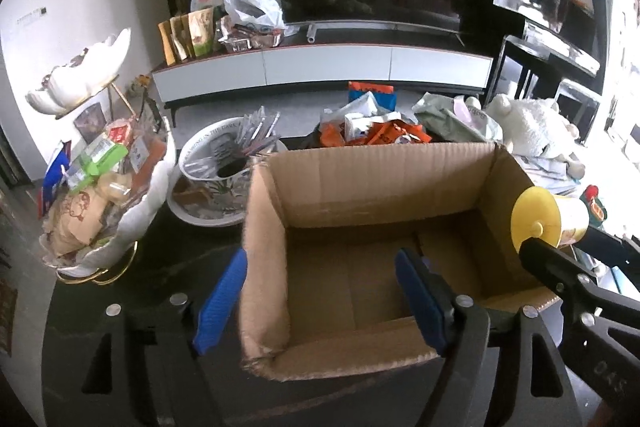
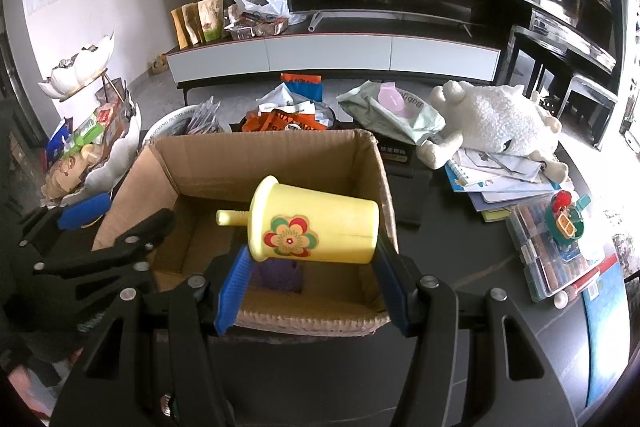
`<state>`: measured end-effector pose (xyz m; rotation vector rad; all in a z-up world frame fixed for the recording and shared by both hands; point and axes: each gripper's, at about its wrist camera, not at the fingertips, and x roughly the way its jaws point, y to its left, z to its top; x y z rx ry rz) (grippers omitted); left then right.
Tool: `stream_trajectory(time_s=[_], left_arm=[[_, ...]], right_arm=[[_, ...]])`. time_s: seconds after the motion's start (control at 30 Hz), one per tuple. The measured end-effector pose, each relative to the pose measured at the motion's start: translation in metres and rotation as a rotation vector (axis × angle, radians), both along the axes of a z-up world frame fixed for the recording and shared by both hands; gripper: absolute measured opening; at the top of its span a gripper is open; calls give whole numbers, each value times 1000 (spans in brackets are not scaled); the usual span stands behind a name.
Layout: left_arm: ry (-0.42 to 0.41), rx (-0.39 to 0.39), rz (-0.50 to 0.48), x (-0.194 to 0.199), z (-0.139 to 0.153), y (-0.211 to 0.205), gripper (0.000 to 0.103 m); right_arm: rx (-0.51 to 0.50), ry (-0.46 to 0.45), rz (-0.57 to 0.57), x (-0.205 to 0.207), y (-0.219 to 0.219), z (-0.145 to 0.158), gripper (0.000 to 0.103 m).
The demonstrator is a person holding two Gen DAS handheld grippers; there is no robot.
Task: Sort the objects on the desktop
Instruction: 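Lower the Spider-Man toy into the box and open the left tool, then lower the yellow cup into the box and open the right tool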
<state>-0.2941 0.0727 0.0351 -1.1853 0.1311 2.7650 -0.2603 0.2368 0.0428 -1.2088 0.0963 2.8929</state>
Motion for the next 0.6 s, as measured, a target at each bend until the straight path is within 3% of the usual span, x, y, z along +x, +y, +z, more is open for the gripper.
stream_trajectory(time_s=[0.23, 0.6], left_arm=[[39, 22, 24, 9, 13, -19, 102], [52, 54, 73, 15, 19, -43, 102]], right_arm=[[-1, 1, 4, 0, -1, 2, 55], [5, -8, 6, -1, -3, 0, 55]])
